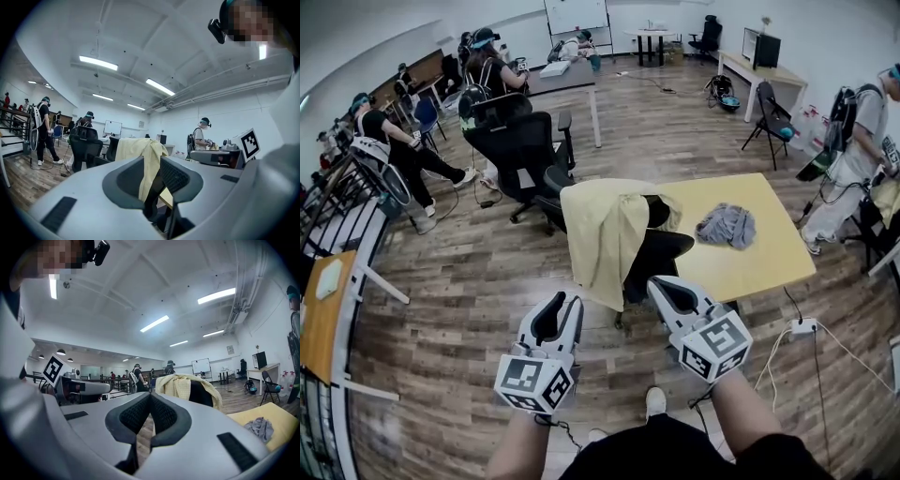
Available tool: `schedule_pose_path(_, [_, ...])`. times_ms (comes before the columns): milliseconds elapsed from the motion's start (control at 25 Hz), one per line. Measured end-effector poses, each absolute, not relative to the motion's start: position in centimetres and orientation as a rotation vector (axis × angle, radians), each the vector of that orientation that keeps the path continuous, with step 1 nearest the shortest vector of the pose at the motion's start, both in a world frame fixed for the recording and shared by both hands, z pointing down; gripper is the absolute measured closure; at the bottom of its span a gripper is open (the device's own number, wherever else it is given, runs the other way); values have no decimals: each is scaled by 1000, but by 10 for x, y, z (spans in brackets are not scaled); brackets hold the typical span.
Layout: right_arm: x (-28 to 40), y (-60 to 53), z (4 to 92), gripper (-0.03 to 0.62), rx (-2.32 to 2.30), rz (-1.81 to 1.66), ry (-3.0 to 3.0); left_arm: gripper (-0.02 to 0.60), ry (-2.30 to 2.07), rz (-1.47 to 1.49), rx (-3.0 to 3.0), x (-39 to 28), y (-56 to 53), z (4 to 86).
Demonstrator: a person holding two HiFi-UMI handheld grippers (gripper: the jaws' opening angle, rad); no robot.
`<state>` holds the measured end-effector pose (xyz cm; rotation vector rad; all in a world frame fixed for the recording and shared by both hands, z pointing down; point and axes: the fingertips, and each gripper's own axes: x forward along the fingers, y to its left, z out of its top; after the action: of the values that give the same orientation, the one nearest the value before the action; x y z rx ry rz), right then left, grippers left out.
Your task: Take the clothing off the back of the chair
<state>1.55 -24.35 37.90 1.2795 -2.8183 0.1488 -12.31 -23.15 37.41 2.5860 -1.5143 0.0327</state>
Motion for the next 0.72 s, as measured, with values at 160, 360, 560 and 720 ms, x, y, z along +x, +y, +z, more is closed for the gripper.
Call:
schedule_pose_path(160, [40, -264, 382, 582, 1274, 156, -2824, 410, -1533, 50, 2586, -99, -255, 375])
schedule_pose_path(360, [66, -287, 386, 582, 1248, 165, -2833, 341, -1578, 61, 2566, -75, -284, 377])
schedule_pose_path(560, [84, -306, 390, 582, 1202, 169, -2846, 278, -1638, 76, 2534, -59, -309, 379])
schedule_pose_path(720, [99, -316, 392, 582, 1168, 171, -2858, 250, -1688, 96, 2508, -49, -323, 381])
